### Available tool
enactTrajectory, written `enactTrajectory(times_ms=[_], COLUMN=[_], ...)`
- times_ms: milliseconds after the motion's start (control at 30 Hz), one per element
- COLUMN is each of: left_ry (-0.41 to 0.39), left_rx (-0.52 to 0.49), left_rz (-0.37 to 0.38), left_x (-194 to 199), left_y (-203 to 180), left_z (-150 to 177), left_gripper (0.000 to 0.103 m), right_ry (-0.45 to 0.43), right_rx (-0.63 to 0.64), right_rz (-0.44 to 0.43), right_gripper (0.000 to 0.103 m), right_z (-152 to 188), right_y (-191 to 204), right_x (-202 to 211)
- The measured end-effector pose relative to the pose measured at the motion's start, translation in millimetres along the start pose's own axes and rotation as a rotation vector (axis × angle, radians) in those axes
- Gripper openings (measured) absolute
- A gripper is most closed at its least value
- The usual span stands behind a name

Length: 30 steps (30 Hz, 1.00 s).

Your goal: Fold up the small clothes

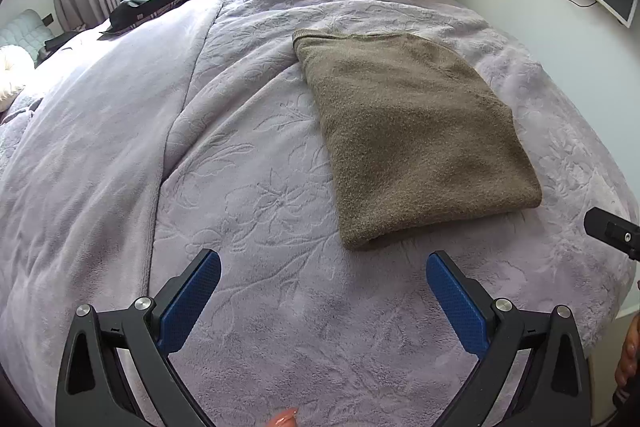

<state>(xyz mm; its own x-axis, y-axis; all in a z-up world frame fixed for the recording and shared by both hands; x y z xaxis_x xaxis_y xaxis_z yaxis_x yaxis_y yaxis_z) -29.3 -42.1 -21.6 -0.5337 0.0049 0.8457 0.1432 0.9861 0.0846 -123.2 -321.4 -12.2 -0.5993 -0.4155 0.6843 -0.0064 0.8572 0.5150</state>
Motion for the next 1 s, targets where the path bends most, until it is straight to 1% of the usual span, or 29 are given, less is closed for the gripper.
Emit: enactTrajectory(times_ms=[33, 100, 133, 200, 233, 267, 333, 467, 600, 700, 800, 933, 1000], left_ry=[0.002, 0.008, 0.015, 0.043, 0.052, 0.056, 0.074, 0.140, 0.182, 0.174, 0.158, 0.113, 0.069], left_rx=[-0.001, 0.000, 0.006, 0.031, 0.043, 0.049, 0.065, 0.079, 0.105, 0.116, 0.136, 0.146, 0.149], left_rz=[0.000, 0.012, 0.023, 0.063, 0.091, 0.102, 0.101, 0.170, 0.203, 0.214, 0.218, 0.229, 0.235], left_x=[-0.6, -2.0, -3.0, -6.3, -7.8, -8.8, -12.2, -24.7, -32.8, -32.7, -29.7, -20.4, -14.1], left_y=[-0.2, 0.0, 0.8, 3.9, 5.9, 6.9, 10.0, 14.4, 20.9, 27.4, 35.2, 45.3, 51.1], left_z=[-0.1, 0.9, 1.5, 3.7, 5.2, 7.4, 14.1, 33.3, 52.1, 59.1, 57.2, 36.4, 16.6], left_gripper=[0.103, 0.103, 0.103, 0.103, 0.103, 0.103, 0.103, 0.103, 0.103, 0.103, 0.103, 0.103, 0.103], right_ry=[0.003, 0.029, 0.052, 0.067, 0.067, 0.066, 0.064, 0.063, 0.060, 0.043, 0.027, 0.005, -0.007], right_rx=[0.001, -0.006, -0.013, -0.023, -0.023, -0.028, -0.050, -0.084, -0.096, -0.118, -0.162, -0.200, -0.194], right_rz=[-0.007, -0.024, -0.036, -0.046, -0.047, -0.047, -0.058, -0.095, -0.097, -0.100, -0.119, -0.153, -0.162], right_gripper=[0.103, 0.103, 0.103, 0.103, 0.103, 0.103, 0.103, 0.103, 0.103, 0.103, 0.103, 0.103, 0.103], right_z=[0.8, 3.5, 4.8, 8.0, 10.0, 12.4, 18.1, 33.6, 46.2, 49.1, 44.6, 27.7, 12.3], right_y=[0.3, 1.4, 1.4, 2.2, 2.6, 2.5, 0.2, -1.6, -2.5, -9.3, -20.7, -33.5, -36.3], right_x=[-1.3, -4.2, -6.8, -9.2, -9.0, -8.9, -8.2, -7.6, -0.1, 10.1, 17.0, 22.0, 24.4])
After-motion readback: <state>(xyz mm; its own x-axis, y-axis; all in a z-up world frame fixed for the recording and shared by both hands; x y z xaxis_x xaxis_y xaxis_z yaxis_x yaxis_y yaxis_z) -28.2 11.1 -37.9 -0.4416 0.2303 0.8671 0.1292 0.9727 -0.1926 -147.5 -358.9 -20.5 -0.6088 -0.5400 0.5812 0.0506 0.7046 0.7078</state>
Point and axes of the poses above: each gripper's, at about its wrist camera, not at the fingertips, and x roughly against the way its jaws point, y to its left, z to its underside, the point moved 1 cm from there along -x, roughly the way its jaws point, and after that the axes turned 8 degrees about -z, right-handed, at the moved point
